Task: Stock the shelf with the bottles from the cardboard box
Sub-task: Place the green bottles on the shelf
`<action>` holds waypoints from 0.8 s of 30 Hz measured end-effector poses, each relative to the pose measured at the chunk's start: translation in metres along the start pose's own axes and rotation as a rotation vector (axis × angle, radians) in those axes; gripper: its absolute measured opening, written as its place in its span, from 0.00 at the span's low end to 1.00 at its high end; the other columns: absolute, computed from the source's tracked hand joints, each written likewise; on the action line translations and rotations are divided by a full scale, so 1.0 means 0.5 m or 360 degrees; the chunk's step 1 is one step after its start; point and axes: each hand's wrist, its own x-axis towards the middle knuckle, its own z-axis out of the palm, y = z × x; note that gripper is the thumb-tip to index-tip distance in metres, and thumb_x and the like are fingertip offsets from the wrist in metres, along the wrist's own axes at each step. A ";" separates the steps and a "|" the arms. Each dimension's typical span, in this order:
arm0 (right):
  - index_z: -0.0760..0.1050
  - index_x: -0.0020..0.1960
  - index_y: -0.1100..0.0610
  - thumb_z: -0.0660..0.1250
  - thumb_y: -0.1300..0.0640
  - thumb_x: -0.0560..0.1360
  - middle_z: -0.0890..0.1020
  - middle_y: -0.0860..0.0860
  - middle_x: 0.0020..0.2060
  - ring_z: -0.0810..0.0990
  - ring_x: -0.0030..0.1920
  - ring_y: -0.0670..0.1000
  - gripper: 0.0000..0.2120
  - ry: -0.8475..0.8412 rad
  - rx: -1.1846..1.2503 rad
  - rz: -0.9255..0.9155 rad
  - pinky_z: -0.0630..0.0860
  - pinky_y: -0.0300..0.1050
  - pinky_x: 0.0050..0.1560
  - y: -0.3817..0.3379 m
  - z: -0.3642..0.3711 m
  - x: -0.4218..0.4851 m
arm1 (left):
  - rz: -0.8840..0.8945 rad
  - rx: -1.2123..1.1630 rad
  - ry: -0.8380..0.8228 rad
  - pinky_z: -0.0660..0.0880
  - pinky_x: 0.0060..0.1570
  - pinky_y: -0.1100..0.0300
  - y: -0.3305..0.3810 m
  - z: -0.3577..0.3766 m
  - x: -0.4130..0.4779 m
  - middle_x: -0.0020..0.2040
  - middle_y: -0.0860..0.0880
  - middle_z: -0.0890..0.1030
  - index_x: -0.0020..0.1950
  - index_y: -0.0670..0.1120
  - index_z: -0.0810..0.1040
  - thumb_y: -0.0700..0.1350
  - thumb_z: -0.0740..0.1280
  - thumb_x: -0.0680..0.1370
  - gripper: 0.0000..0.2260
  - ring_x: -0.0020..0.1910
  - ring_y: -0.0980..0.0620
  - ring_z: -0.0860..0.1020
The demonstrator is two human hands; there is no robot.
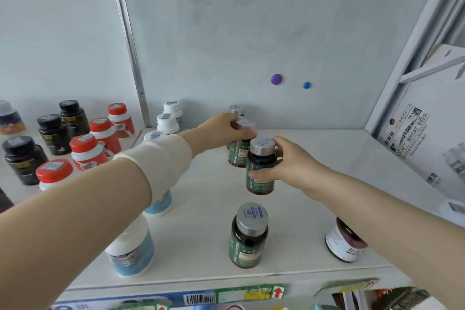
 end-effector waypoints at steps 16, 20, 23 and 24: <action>0.65 0.53 0.51 0.79 0.54 0.61 0.72 0.41 0.43 0.72 0.47 0.45 0.29 -0.0132 -0.0470 0.0044 0.64 0.29 0.33 0.039 0.048 0.053 | -0.0079 0.0305 -0.0245 0.79 0.44 0.59 -0.031 0.011 0.053 0.52 0.44 0.78 0.52 0.43 0.73 0.49 0.72 0.72 0.15 0.45 0.48 0.78; 0.63 0.53 0.49 0.79 0.54 0.60 0.72 0.39 0.42 0.72 0.46 0.44 0.30 -0.0136 -0.0488 0.0000 0.62 0.26 0.31 0.046 0.055 0.048 | -0.0054 0.0401 -0.0233 0.77 0.39 0.62 -0.029 0.017 0.056 0.44 0.49 0.75 0.43 0.48 0.70 0.50 0.71 0.72 0.11 0.39 0.52 0.76; 0.64 0.56 0.50 0.79 0.52 0.61 0.73 0.42 0.46 0.72 0.48 0.45 0.31 -0.0145 -0.0491 0.0001 0.63 0.27 0.34 0.046 0.056 0.045 | -0.0026 0.0485 -0.0248 0.75 0.41 0.60 -0.028 0.018 0.055 0.48 0.50 0.74 0.52 0.47 0.70 0.51 0.71 0.72 0.15 0.42 0.51 0.75; 0.64 0.58 0.51 0.78 0.51 0.61 0.74 0.43 0.48 0.73 0.50 0.45 0.32 -0.0157 -0.0477 0.0010 0.65 0.29 0.36 0.045 0.054 0.044 | -0.0009 0.0553 -0.0236 0.72 0.40 0.61 -0.026 0.018 0.054 0.49 0.51 0.73 0.57 0.47 0.70 0.52 0.70 0.72 0.18 0.44 0.52 0.74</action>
